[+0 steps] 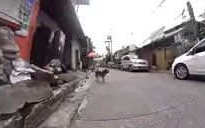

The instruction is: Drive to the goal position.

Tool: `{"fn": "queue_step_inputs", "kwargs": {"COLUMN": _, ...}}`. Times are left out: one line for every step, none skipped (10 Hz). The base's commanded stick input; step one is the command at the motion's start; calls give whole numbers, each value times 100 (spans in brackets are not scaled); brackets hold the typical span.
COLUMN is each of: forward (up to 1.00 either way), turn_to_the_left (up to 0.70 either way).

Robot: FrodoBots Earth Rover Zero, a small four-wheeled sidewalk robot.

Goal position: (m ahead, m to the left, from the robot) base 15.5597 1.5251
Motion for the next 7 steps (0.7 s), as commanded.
{"fn": "queue_step_inputs", "kwargs": {"forward": 100, "turn_to_the_left": 0}}
{"fn": "queue_step_inputs", "kwargs": {"forward": 100, "turn_to_the_left": 0}}
{"fn": "queue_step_inputs", "kwargs": {"forward": 100, "turn_to_the_left": 0}}
{"fn": "queue_step_inputs", "kwargs": {"forward": 100, "turn_to_the_left": 19}}
{"fn": "queue_step_inputs", "kwargs": {"forward": 100, "turn_to_the_left": 27}}
{"fn": "queue_step_inputs", "kwargs": {"forward": 100, "turn_to_the_left": 14}}
{"fn": "queue_step_inputs", "kwargs": {"forward": 100, "turn_to_the_left": 0}}
